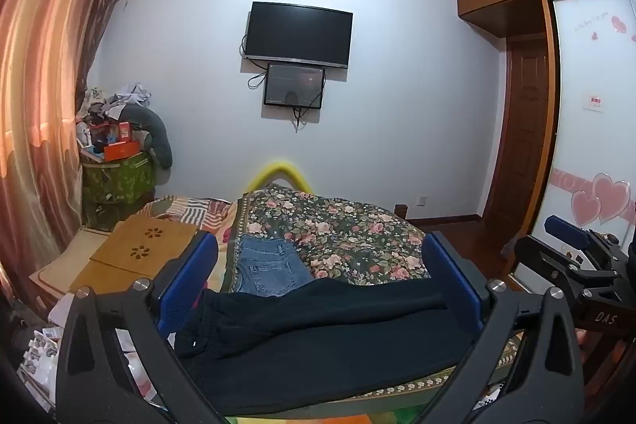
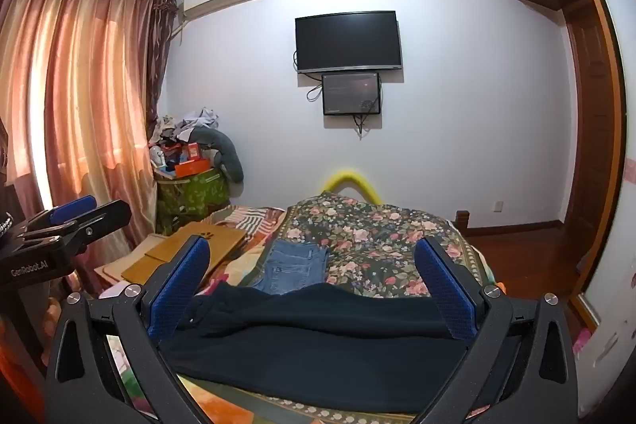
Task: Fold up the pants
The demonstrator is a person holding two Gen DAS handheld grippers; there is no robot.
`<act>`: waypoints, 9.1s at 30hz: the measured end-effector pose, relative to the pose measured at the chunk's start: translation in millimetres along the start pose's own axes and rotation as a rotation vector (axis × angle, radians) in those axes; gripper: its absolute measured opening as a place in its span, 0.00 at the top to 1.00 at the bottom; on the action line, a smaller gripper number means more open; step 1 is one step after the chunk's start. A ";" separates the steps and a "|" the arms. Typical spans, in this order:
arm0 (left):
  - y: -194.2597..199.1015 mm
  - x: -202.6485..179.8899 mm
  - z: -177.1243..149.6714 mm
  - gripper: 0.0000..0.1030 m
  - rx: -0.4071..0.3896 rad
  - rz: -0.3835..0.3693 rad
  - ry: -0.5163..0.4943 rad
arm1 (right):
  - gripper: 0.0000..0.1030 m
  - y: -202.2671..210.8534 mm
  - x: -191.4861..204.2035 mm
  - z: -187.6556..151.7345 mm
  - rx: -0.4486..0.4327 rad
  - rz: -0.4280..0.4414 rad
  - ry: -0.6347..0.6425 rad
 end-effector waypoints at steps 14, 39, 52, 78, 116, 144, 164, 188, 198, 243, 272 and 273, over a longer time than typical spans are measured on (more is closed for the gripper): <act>1.8 -0.5 -2.1 0.00 -0.030 0.020 -0.014 | 0.01 -0.9 1.4 -6.1 -0.006 -0.005 -0.004; -6.3 -4.8 -2.8 0.00 -0.028 0.011 -0.030 | 0.00 -4.3 -8.6 -3.1 0.000 -0.026 -0.021; -9.0 -2.5 -4.6 0.00 -0.017 -0.003 -0.031 | 0.00 -5.6 -9.6 -5.4 0.008 -0.025 -0.023; -12.2 -2.3 -4.3 0.00 -0.015 -0.002 -0.027 | 0.00 -8.1 -13.9 -5.8 0.016 -0.028 -0.017; -321.8 117.4 -181.8 0.16 0.575 0.232 -0.051 | 0.01 -182.6 -159.3 -135.7 0.521 -0.113 -0.086; -485.2 163.6 -281.7 0.76 1.029 0.136 0.089 | 0.62 -334.2 -196.4 -227.9 0.926 0.302 -0.221; -492.5 177.5 -124.9 0.84 0.673 0.341 -0.034 | 0.92 -345.7 -197.8 -124.2 0.672 0.145 -0.104; -287.3 192.4 -181.5 0.84 0.575 0.189 -0.152 | 0.92 -161.4 -93.2 -173.7 0.706 0.245 -0.203; -241.8 201.2 -265.3 0.87 0.749 0.253 -0.233 | 0.90 -131.2 -81.5 -232.6 0.748 0.207 -0.331; -388.4 0.2 -223.1 0.28 0.727 0.167 -0.269 | 0.49 -115.3 -433.9 -233.4 0.541 -0.410 -0.669; -301.4 -58.0 -252.0 0.28 0.814 0.069 -0.374 | 0.62 71.7 -406.8 -264.4 0.548 -0.505 -0.671; -300.5 -56.7 -256.5 0.28 0.826 0.068 -0.375 | 0.62 77.8 -406.0 -268.4 0.544 -0.506 -0.693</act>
Point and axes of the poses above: each gripper's, at about its wrist camera, not at the fingertips, and y roughly against the way its jaws point, x to its left, z to its top, the point moved 8 cm from there along -y, roughly the way its jaws point, and after that the axes turned 14 degrees about z, right-handed, at the moved point
